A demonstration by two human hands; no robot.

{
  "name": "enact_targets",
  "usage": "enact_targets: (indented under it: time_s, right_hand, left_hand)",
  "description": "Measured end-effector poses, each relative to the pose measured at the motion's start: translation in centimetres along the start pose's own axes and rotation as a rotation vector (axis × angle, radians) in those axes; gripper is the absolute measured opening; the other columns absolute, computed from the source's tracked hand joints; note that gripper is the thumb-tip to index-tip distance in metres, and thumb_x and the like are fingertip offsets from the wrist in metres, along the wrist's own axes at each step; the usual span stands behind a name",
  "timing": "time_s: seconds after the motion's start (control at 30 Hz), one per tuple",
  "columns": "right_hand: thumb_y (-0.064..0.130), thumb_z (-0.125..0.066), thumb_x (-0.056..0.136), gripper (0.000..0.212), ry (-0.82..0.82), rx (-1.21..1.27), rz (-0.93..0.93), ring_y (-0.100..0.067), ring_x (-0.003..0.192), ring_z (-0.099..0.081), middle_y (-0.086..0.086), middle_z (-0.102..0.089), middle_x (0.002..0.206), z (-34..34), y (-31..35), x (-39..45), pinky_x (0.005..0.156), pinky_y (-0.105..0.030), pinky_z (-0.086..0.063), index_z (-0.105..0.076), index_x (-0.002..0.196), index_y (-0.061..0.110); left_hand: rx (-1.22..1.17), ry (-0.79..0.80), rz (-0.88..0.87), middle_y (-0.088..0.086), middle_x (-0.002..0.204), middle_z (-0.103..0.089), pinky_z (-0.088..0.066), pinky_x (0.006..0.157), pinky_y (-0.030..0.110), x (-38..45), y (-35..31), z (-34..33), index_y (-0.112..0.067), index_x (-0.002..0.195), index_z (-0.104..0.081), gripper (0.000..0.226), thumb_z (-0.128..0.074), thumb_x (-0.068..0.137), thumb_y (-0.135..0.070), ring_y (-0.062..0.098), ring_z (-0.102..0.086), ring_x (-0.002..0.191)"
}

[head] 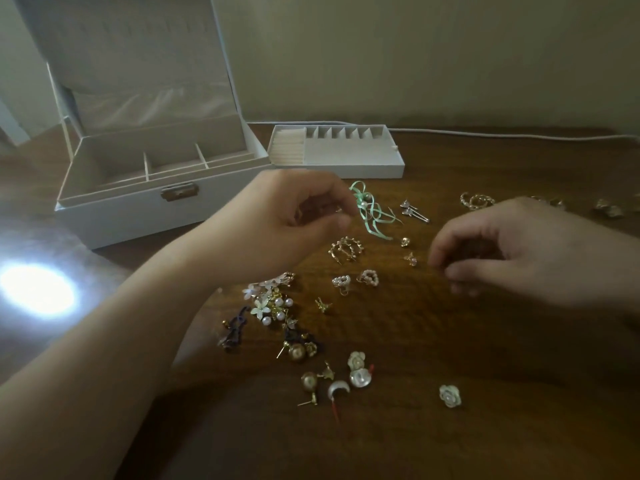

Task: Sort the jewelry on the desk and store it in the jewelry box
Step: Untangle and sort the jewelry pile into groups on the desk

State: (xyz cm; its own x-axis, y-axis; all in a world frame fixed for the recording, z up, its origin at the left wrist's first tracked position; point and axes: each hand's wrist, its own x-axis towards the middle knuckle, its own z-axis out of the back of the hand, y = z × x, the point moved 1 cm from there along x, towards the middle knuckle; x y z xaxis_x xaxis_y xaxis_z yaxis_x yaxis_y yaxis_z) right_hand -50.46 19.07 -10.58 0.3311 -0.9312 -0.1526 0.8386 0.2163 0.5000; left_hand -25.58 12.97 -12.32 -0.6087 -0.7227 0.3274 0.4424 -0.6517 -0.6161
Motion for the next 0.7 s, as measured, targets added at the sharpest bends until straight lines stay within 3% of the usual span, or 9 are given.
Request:
enact_targets:
  time_s: [0.13, 0.23, 0.37, 0.53, 0.7]
  right_hand:
    - [0.02, -0.069, 0.085, 0.03, -0.039, -0.239, -0.004, 0.009, 0.08, -0.06, 0.022, -0.065, 0.083, -0.2, -0.4, 0.2, 0.075, -0.022, -0.052, -0.062, 0.082, 0.049]
    - [0.021, -0.069, 0.086, 0.028, -0.067, -0.26, 0.042, 0.01, 0.088, -0.056, 0.028, -0.061, 0.09, -0.9, -0.4, 0.7, 0.084, -0.024, -0.051, -0.063, 0.082, 0.048]
    - [0.018, -0.069, 0.085, 0.024, -0.076, -0.232, 0.13, 0.006, 0.09, -0.058, 0.024, -0.063, 0.092, -1.8, 0.2, 1.1, 0.084, -0.024, -0.051, -0.068, 0.085, 0.041]
    - [0.015, -0.069, 0.085, 0.028, -0.094, -0.234, 0.218, 0.007, 0.089, -0.057, 0.024, -0.06, 0.094, -2.8, 0.6, 1.5, 0.08, -0.021, -0.051, -0.065, 0.088, 0.043]
    - [0.017, -0.073, 0.082, 0.03, -0.121, -0.232, 0.261, 0.006, 0.087, -0.058, 0.024, -0.059, 0.095, -3.0, 0.7, 1.4, 0.076, -0.019, -0.052, -0.066, 0.094, 0.043]
  left_hand:
    - [0.228, 0.121, -0.081, -0.008, 0.08, -0.065, -0.048, 0.063, 0.026, -0.1, 0.5, 0.6, -0.026, 0.095, -0.071, 0.007, -0.067, 0.09, -0.024, 0.012, -0.06, 0.072]
    - [0.187, 0.314, -0.064, -0.011, 0.083, -0.063, -0.048, 0.064, 0.024, -0.2, 0.6, 1.1, -0.03, 0.093, -0.072, 0.007, -0.073, 0.086, -0.028, 0.015, -0.06, 0.077]
    - [0.152, 0.507, -0.03, -0.014, 0.093, -0.065, -0.048, 0.072, 0.025, -0.5, 0.7, 0.7, -0.036, 0.097, -0.072, 0.017, -0.077, 0.081, -0.036, 0.014, -0.061, 0.087]
    - [0.183, 0.585, 0.023, -0.018, 0.1, -0.064, -0.051, 0.081, 0.028, -0.6, 0.9, 0.2, -0.039, 0.101, -0.072, 0.021, -0.076, 0.081, -0.038, 0.007, -0.062, 0.095]
    - [0.204, 0.625, 0.038, -0.019, 0.097, -0.065, -0.054, 0.079, 0.033, -0.6, 1.1, 0.2, -0.043, 0.1, -0.07, 0.02, -0.076, 0.082, -0.035, 0.005, -0.062, 0.092]
